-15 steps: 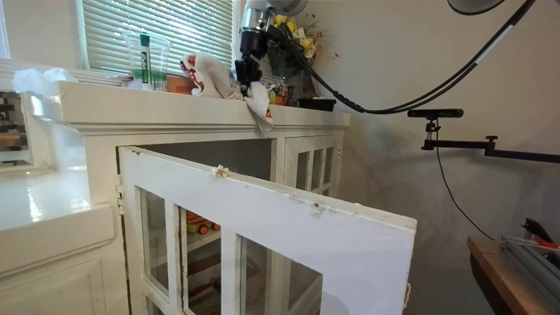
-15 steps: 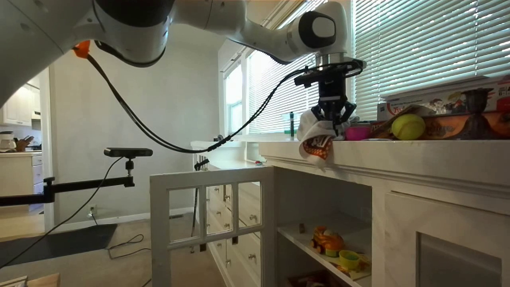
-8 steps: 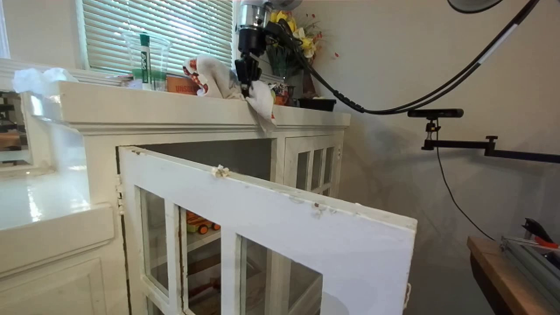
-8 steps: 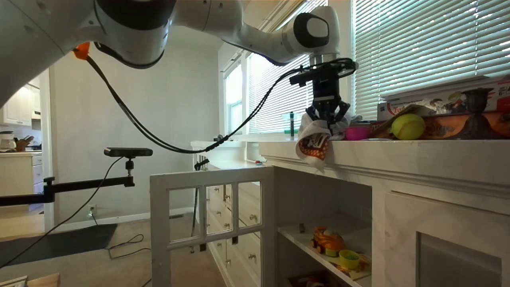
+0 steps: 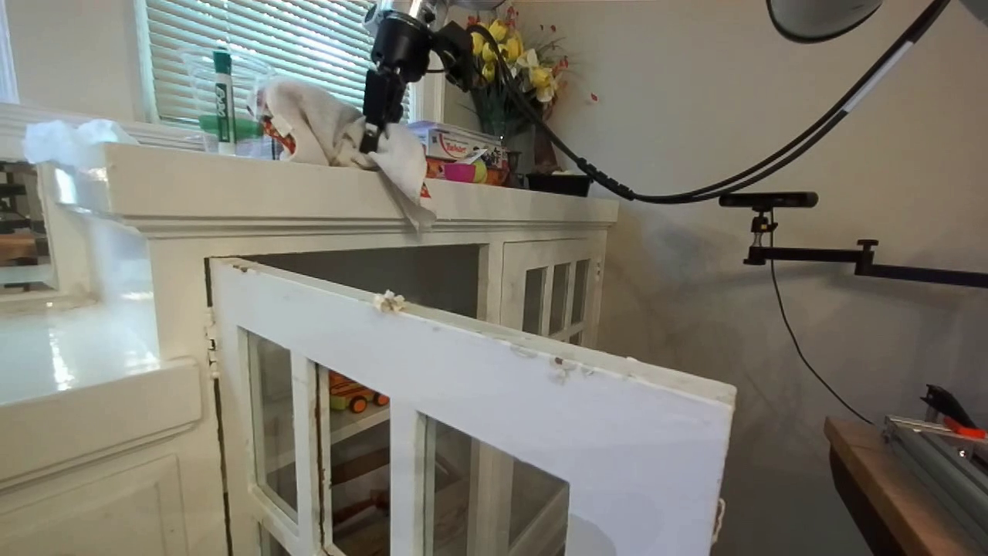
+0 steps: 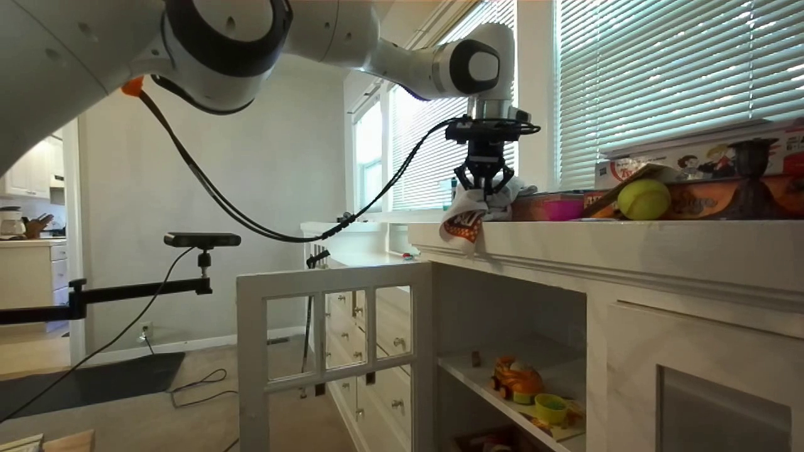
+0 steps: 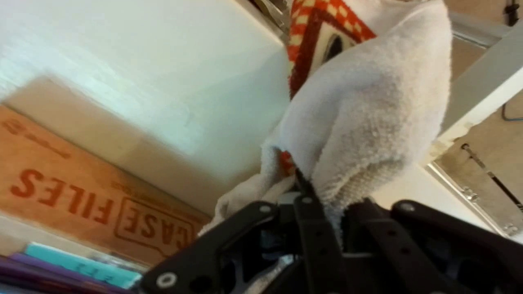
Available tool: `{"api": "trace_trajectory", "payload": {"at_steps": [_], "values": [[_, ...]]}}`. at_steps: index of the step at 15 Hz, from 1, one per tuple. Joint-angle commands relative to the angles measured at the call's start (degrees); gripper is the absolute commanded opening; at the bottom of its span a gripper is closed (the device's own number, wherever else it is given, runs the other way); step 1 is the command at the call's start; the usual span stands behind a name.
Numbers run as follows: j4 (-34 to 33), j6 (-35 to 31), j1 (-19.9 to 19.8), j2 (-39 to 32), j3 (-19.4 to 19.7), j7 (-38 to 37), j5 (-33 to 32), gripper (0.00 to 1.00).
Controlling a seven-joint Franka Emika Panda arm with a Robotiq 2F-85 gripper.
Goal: Use the towel to wipe the top of the dresser
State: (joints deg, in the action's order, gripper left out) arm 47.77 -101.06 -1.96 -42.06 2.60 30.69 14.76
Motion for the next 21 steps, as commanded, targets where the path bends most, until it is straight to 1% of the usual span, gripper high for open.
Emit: {"api": "trace_trajectory", "payload": {"at_steps": [1,6,10,15,21], "values": [[-3.9,0.6,-2.5,-2.6,-3.5,6.6,4.3,0.02],[-0.2,0.1,-5.6,-1.4,-4.6,7.3,6.8,0.02],[3.7,-1.1,-8.2,0.5,-4.3,6.3,8.4,0.02],[7.9,-2.8,-10.2,3.1,-3.9,5.3,9.5,0.02],[17.9,-8.9,-11.3,9.6,-3.7,4.7,9.4,0.02]]}}
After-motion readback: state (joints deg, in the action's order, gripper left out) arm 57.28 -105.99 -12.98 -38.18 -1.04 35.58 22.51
